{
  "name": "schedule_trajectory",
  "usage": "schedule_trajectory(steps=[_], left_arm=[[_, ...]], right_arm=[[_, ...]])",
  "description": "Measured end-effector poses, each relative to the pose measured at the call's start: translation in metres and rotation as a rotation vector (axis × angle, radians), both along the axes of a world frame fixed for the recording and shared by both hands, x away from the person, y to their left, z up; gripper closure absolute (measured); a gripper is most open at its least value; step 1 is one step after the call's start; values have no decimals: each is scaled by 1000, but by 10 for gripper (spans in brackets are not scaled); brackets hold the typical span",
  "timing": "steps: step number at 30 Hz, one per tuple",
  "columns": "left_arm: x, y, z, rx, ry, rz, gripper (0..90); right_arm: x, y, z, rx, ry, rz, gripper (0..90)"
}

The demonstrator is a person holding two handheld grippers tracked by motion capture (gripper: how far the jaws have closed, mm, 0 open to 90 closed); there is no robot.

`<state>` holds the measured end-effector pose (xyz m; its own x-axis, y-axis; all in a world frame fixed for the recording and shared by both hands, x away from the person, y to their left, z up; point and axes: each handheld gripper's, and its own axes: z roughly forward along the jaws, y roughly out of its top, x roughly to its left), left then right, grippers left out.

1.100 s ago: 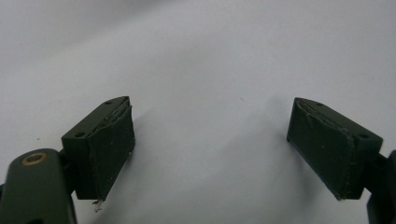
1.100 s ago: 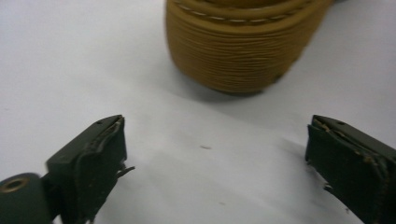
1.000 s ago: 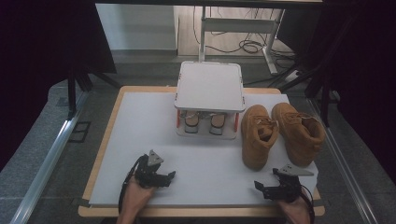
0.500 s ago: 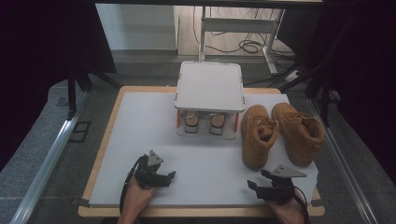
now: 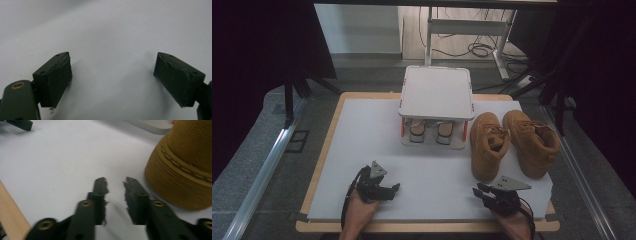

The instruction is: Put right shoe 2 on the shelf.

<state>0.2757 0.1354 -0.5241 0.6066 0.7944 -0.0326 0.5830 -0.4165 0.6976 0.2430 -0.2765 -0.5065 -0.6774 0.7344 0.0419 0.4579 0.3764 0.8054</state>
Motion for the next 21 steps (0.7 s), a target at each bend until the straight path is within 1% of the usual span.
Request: schedule_trajectory(steps=[1, 2, 3, 4, 5, 8, 9, 10, 12, 13, 14, 15, 18, 19, 20, 21], left_arm=[[0, 0, 0, 0, 0, 0, 145], [0, 0, 0, 0, 0, 0, 145], [0, 0, 0, 0, 0, 0, 145], [0, 0, 0, 0, 0, 0, 145], [0, 0, 0, 0, 0, 0, 146], [0, 0, 0, 0, 0, 1, 146], [0, 0, 0, 0, -1, 1, 146], [0, 0, 0, 0, -1, 1, 146], [0, 0, 0, 0, -1, 1, 146], [0, 0, 0, 0, -1, 1, 146], [0, 0, 0, 0, -1, 1, 146], [0, 0, 0, 0, -1, 1, 146], [0, 0, 0, 0, -1, 1, 146], [0, 0, 0, 0, -1, 1, 146], [0, 0, 0, 0, -1, 1, 147], [0, 0, 0, 0, -1, 1, 146]], right_arm=[[3, 2, 0, 6, -8, 2, 809], [3, 2, 0, 6, -8, 2, 809], [5, 4, 0, 7, -17, -14, 851], [5, 4, 0, 7, -17, -14, 851], [7, 6, 0, 8, -27, -28, 883], [10, 7, 1, 3, -38, -37, 894], [14, 9, 1, 1, -44, -50, 896], [14, 9, 1, 1, -44, -50, 896], [19, 10, 0, -7, -45, -38, 897], [21, 11, -1, -19, -48, -44, 897], [21, 11, -1, -19, -48, -44, 897], [24, 12, -3, -25, -53, -57, 897], [26, 13, -5, -34, -59, -70, 897], [28, 12, -6, -41, -64, -87, 896], [28, 12, -6, -41, -64, -87, 896], [30, 11, -7, -48, -69, -106, 896]])
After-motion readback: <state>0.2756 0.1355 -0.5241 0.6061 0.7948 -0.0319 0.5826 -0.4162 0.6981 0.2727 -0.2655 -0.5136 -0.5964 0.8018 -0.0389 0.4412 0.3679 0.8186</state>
